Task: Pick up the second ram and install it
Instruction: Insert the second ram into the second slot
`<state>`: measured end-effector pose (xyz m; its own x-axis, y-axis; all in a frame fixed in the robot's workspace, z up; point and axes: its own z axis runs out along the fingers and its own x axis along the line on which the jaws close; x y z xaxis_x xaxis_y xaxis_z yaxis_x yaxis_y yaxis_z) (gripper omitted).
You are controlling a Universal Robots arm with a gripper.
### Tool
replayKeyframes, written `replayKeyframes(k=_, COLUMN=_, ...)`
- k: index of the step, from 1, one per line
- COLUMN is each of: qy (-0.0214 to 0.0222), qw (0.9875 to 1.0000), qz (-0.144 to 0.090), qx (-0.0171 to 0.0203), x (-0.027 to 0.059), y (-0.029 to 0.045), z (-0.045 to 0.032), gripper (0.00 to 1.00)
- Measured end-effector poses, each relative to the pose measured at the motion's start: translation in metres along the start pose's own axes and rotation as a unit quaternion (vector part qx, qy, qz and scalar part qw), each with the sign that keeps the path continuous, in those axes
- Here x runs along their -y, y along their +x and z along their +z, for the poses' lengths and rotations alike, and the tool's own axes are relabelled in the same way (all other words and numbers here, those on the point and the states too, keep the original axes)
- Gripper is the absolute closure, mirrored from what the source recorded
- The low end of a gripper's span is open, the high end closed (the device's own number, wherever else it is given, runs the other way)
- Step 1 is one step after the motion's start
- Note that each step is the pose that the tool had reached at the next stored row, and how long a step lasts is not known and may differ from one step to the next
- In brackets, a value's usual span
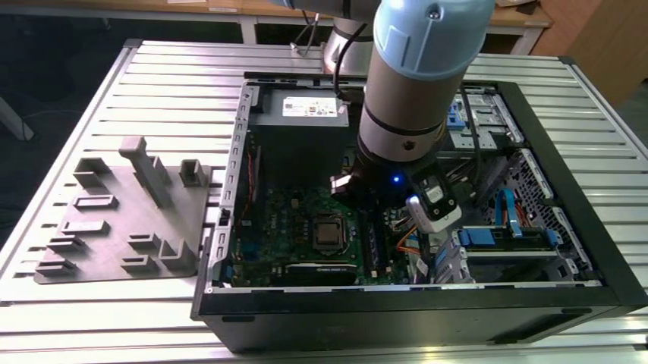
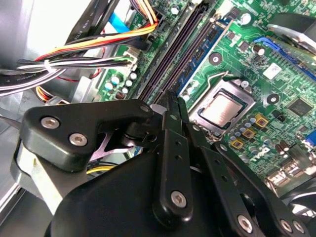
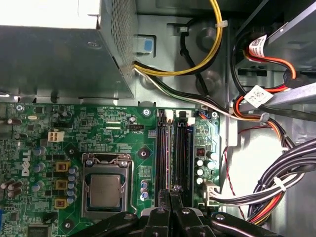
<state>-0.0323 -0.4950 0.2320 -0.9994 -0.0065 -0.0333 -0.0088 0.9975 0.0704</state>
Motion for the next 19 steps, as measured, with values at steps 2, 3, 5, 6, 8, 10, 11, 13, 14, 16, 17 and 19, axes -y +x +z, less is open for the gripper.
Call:
replayKeyframes(k=2, qy=-0.0017, qw=1.0000, qz=0.000, qx=0.0001, x=-0.0001, y=0.0001, z=0.0004, gripper=0.91)
replayKeyframes(k=3, qy=-0.0017, qw=1.0000, qz=0.000, qx=0.0001, x=-0.0001, y=0.0001, z=0.0005, gripper=0.91)
replayKeyframes(k=5, qy=-0.0018, qw=1.0000, qz=0.000, qx=0.0002, x=0.0001, y=0.0009, z=0.0019, gripper=0.91)
replayKeyframes(k=6, qy=-0.0018, qw=1.0000, qz=0.000, qx=0.0002, x=0.0001, y=0.0011, z=0.0026, gripper=0.91)
replayKeyframes(k=8, qy=-0.0018, qw=1.0000, qz=0.000, qx=0.0002, x=0.0002, y=0.0011, z=0.0028, gripper=0.91)
replayKeyframes(k=10, qy=-0.0023, qw=1.0000, qz=0.000, qx=0.0003, x=0.0002, y=0.0012, z=0.0030, gripper=0.91)
replayKeyframes(k=11, qy=-0.0026, qw=1.0000, qz=0.000, qx=0.0003, x=0.0002, y=0.0012, z=0.0032, gripper=0.91)
replayKeyframes(k=13, qy=-0.0033, qw=1.0000, qz=0.000, qx=0.0003, x=0.0001, y=0.0012, z=0.0036, gripper=0.91)
replayKeyframes(k=14, qy=-0.0037, qw=1.0000, qz=0.000, qx=0.0002, x=0.0001, y=0.0012, z=0.0037, gripper=0.91)
replayKeyframes(k=16, qy=-0.0043, qw=1.0000, qz=0.000, qx=0.0003, x=0.0001, y=0.0012, z=0.0039, gripper=0.91)
replayKeyframes(k=17, qy=-0.0043, qw=1.0000, qz=0.000, qx=0.0003, x=0.0001, y=0.0012, z=0.0042, gripper=0.91)
replayKeyframes(k=19, qy=-0.0044, qw=1.0000, qz=0.000, qx=0.0003, x=0.0001, y=0.0013, z=0.0052, gripper=0.91)
